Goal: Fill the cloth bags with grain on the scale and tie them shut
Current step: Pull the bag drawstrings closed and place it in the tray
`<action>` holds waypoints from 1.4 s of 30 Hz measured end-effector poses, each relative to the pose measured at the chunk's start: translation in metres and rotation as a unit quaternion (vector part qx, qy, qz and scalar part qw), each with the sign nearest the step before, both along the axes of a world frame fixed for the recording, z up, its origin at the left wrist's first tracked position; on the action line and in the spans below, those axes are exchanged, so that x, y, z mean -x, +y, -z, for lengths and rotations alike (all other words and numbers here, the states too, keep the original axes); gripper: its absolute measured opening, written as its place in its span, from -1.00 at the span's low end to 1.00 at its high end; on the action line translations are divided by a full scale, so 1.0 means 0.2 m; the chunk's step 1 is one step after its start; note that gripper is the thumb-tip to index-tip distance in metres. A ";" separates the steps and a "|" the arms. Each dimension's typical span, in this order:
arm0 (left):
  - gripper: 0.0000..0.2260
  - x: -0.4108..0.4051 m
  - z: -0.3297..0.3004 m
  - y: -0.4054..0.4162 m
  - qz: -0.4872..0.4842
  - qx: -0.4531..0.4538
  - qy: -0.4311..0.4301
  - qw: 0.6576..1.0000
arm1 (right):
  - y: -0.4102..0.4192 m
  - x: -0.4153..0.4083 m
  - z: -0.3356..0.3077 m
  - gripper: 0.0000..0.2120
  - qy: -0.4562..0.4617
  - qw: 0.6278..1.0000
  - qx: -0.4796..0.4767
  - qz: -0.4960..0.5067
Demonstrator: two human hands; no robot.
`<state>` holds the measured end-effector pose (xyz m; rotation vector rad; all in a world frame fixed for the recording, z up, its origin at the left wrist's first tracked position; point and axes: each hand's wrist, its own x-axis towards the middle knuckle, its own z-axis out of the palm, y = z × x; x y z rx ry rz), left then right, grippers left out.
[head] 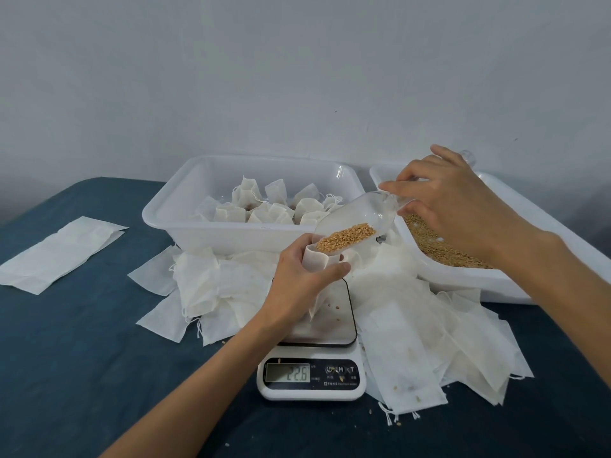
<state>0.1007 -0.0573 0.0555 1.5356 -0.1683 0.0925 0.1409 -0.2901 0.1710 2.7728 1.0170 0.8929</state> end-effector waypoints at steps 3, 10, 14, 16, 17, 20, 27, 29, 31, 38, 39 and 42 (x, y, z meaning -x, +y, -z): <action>-0.73 0.00 0.00 0.00 0.005 0.005 -0.001 1.000 | 0.00 -0.02 0.02 -0.64 0.041 0.999 -0.024 0.001; -0.74 0.01 -0.01 0.01 0.013 0.029 -0.008 0.999 | -0.05 -0.07 0.14 -0.68 0.210 0.965 -0.156 0.024; -0.74 0.00 -0.01 0.01 0.002 0.025 0.012 1.000 | -0.11 -0.09 0.17 -0.74 0.265 0.941 -0.205 0.038; -0.74 0.00 -0.01 0.01 0.000 0.027 0.018 0.999 | -0.16 -0.11 0.17 -0.77 0.298 0.919 -0.253 0.051; -0.74 0.00 -0.01 0.01 0.000 0.027 0.019 0.999 | -0.20 -0.12 0.17 -0.78 0.302 0.912 -0.271 0.065; -0.75 0.00 -0.01 0.01 0.003 0.026 0.017 1.000 | -0.32 -0.18 0.21 -0.73 0.269 0.909 -0.284 0.147; -0.71 0.01 -0.02 0.01 0.004 0.011 0.015 1.000 | -0.53 -0.28 0.36 -0.87 0.247 0.877 -0.115 0.397; -0.70 0.00 -0.01 0.01 0.002 0.003 0.012 1.000 | -0.53 -0.29 0.39 -0.83 0.246 0.870 -0.066 0.422; -0.69 0.00 -0.01 0.01 -0.003 -0.004 0.010 1.000 | -0.51 -0.30 0.41 -0.82 0.251 0.865 -0.036 0.433; -0.83 -0.02 0.02 0.02 0.022 -0.019 0.017 0.999 | -0.39 -0.23 0.36 -0.80 0.184 0.889 -0.039 0.417; -0.89 -0.03 0.03 0.02 0.023 -0.032 0.012 0.999 | -0.35 -0.20 0.35 -0.82 0.143 0.910 -0.075 0.382; -0.81 -0.01 0.03 0.01 0.035 -0.085 -0.009 0.996 | -0.11 -0.05 0.32 -0.86 0.054 0.947 -0.247 0.196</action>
